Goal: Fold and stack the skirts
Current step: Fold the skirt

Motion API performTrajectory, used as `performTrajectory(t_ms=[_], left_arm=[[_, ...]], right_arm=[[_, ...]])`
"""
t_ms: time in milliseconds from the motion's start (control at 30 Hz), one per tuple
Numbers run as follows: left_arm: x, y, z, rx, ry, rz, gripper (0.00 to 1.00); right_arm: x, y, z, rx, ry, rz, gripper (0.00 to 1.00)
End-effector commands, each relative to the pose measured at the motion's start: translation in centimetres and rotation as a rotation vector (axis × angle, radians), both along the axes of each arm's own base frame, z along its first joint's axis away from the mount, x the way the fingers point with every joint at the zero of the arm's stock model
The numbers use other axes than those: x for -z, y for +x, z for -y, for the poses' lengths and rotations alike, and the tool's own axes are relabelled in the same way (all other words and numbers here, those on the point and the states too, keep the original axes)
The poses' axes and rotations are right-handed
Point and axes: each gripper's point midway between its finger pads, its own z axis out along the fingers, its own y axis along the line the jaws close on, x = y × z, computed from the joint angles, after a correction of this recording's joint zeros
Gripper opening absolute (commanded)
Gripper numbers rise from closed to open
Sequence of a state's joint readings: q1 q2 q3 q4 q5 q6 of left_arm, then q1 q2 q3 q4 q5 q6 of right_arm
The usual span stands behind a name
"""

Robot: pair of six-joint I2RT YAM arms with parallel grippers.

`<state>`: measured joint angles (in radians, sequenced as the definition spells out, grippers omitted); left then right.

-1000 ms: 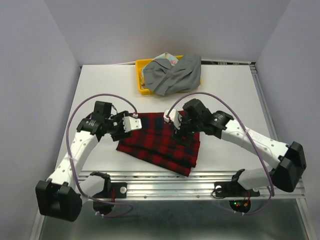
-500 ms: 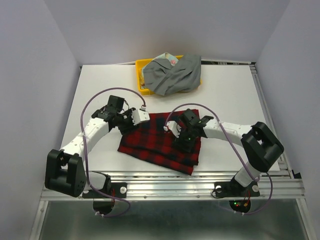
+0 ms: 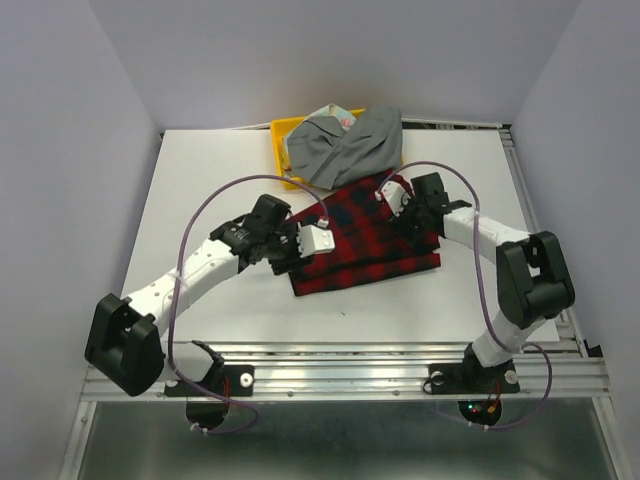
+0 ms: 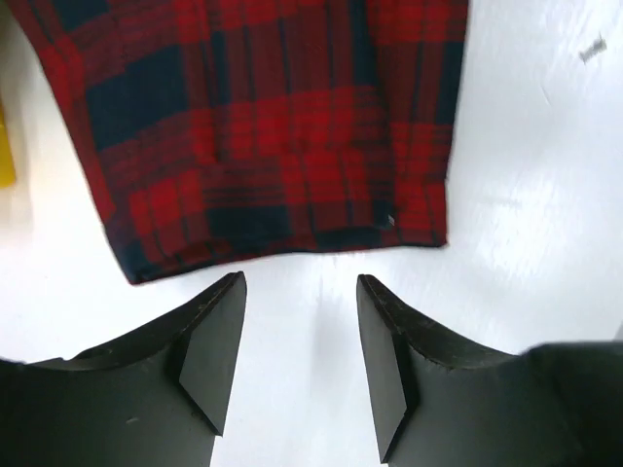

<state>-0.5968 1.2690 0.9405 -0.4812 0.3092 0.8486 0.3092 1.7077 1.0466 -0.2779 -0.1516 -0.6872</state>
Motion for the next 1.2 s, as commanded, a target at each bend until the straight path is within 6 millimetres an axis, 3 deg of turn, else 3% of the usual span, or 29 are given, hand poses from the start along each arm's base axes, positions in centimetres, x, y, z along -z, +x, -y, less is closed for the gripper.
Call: performTrajectory(t_ms=[0, 67, 100, 267, 400, 533, 667, 700, 767, 833, 967, 1067, 1100, 1167], left_arm=[[-1.8, 2.5, 3.6, -0.058, -0.073, 0.033, 0.62], [-0.1, 3.1, 4.7, -0.049, -0.042, 0.017, 0.64], [-0.4, 3.7, 5.6, -0.043, -0.045, 0.04, 0.65], [1.7, 4.3, 9.1, -0.034, -0.034, -0.02, 0.68], [6.4, 3.4, 10.2, -0.035, 0.113, -0.08, 0.61], [9.9, 0.0, 10.3, 0.006, 0.211, -0.191, 0.43], [12.1, -6.1, 11.1, 0.118, 0.254, -0.343, 0.36], [12.6, -8.4, 11.8, 0.172, 0.274, -0.376, 0.36], [12.5, -11.2, 13.1, 0.217, 0.251, -0.469, 0.36], [11.4, -12.4, 15.2, 0.189, 0.188, -0.532, 0.41], [9.0, -11.3, 18.3, 0.074, 0.053, -0.575, 0.5], [6.8, -8.6, 19.4, -0.032, -0.06, -0.544, 0.54], [5.6, -7.5, 19.8, -0.08, -0.105, -0.514, 0.54], [4.6, -6.3, 19.8, -0.132, -0.139, -0.467, 0.54]], right_arm=[[-8.9, -0.2, -1.4, 0.075, 0.158, 0.114, 0.66], [-9.0, -2.3, -0.9, 0.106, 0.183, 0.052, 0.66], [-9.6, -3.2, -0.8, 0.13, 0.209, 0.044, 0.66], [-7.0, -6.6, 2.7, 0.303, 0.277, -0.145, 0.66], [-5.5, -7.9, 4.4, 0.426, 0.335, -0.281, 0.62], [-4.1, -8.0, 6.6, 0.522, 0.34, -0.386, 0.59], [-2.2, -7.8, 9.4, 0.592, 0.287, -0.445, 0.57], [-1.7, -8.0, 9.8, 0.602, 0.278, -0.466, 0.57], [-1.1, -8.6, 9.9, 0.591, 0.257, -0.502, 0.57], [-0.5, -9.2, 9.6, 0.582, 0.262, -0.545, 0.57], [0.5, -8.1, 9.5, 0.588, 0.275, -0.531, 0.56], [0.3, -4.1, 10.5, 0.628, 0.285, -0.436, 0.53], [-1.1, -1.6, 10.6, 0.638, 0.314, -0.367, 0.51], [-1.9, 0.9, 10.5, 0.655, 0.353, -0.325, 0.48]])
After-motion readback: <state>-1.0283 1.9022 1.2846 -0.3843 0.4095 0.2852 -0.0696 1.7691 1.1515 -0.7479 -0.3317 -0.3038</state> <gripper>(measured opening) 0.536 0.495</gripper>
